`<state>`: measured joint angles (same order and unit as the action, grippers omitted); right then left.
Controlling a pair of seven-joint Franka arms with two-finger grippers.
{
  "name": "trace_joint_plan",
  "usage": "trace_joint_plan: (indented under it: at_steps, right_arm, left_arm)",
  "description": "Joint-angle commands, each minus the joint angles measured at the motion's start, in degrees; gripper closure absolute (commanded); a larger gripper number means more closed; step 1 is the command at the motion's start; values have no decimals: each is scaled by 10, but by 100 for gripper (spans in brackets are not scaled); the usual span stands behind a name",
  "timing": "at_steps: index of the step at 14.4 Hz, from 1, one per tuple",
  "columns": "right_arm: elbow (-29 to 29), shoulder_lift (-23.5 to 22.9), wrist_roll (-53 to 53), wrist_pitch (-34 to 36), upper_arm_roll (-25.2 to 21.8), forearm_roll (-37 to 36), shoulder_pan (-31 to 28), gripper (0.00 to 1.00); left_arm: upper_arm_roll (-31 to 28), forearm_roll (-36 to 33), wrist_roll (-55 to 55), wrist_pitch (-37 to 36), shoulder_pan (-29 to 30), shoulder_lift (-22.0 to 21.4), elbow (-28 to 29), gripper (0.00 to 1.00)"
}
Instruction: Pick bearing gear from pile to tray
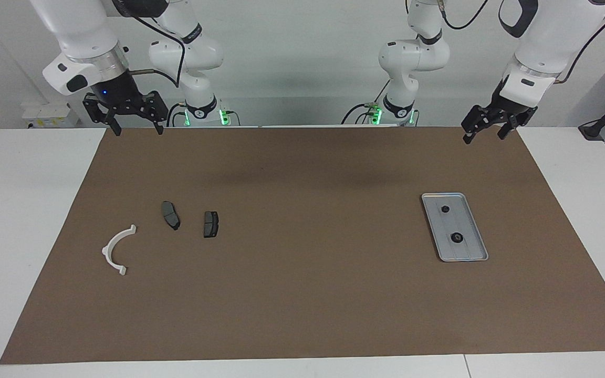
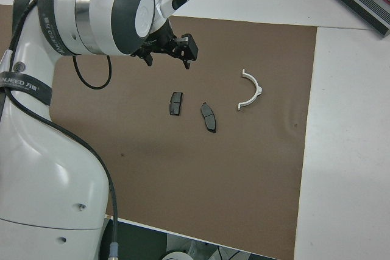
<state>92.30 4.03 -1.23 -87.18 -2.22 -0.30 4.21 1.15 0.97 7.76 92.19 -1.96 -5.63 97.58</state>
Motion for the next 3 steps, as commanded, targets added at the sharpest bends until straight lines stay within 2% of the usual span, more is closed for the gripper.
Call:
trace_joint_plan:
  at_steps: [1,3]
  right_arm:
    - [8,9,-7,-10,1,7,-1,0]
    - [8,10,-7,-10,1,7,-1,0]
  left_arm:
    - [2,-9,-8,-10,5,-2,-4,0]
    - [2,-9,-7,-11,5,-3,-4,0]
